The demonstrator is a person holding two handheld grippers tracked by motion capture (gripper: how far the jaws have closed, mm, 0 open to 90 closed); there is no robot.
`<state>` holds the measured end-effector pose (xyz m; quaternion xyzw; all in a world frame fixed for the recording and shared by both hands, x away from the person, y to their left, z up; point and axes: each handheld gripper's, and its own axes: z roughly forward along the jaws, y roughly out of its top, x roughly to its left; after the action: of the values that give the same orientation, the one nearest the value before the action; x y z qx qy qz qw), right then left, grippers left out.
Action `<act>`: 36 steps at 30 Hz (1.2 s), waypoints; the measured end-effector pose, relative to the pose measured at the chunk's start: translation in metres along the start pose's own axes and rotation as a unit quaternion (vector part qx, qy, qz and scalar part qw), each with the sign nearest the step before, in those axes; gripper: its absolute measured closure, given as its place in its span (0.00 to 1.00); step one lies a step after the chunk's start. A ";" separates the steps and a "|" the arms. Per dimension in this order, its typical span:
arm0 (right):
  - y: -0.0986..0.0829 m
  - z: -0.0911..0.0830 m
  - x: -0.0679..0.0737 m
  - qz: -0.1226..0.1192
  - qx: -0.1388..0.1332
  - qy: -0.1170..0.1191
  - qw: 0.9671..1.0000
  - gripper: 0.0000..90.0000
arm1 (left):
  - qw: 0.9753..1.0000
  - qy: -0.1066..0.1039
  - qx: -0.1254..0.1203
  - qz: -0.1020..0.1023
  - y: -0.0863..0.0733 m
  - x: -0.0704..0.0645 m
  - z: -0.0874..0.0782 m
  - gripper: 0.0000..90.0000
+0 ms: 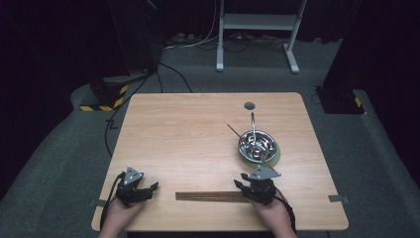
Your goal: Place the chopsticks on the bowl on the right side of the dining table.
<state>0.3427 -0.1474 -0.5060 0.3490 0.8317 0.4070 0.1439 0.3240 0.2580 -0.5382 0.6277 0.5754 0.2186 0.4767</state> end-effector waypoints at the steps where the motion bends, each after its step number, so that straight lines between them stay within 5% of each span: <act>1: -0.004 0.001 0.000 -0.003 0.007 0.006 1.000 0.70 | 1.000 0.001 -0.002 -0.004 0.000 -0.001 0.000 0.30; 6: -0.012 -0.002 -0.001 0.007 0.015 0.030 0.999 0.81 | 1.000 0.001 -0.003 -0.005 0.000 -0.001 0.000 0.30; 16: -0.011 0.002 0.010 -0.015 0.030 0.048 0.998 0.84 | 1.000 0.000 -0.003 -0.006 0.000 -0.001 0.001 0.30; 36: -0.011 0.006 0.007 -0.008 0.033 0.041 0.999 0.83 | 1.000 0.000 -0.004 -0.007 0.000 -0.001 0.001 0.30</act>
<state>0.3351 -0.1437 -0.5179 0.3294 0.8530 0.3920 0.1010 0.3244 0.2566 -0.5383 0.6213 0.5793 0.2177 0.4806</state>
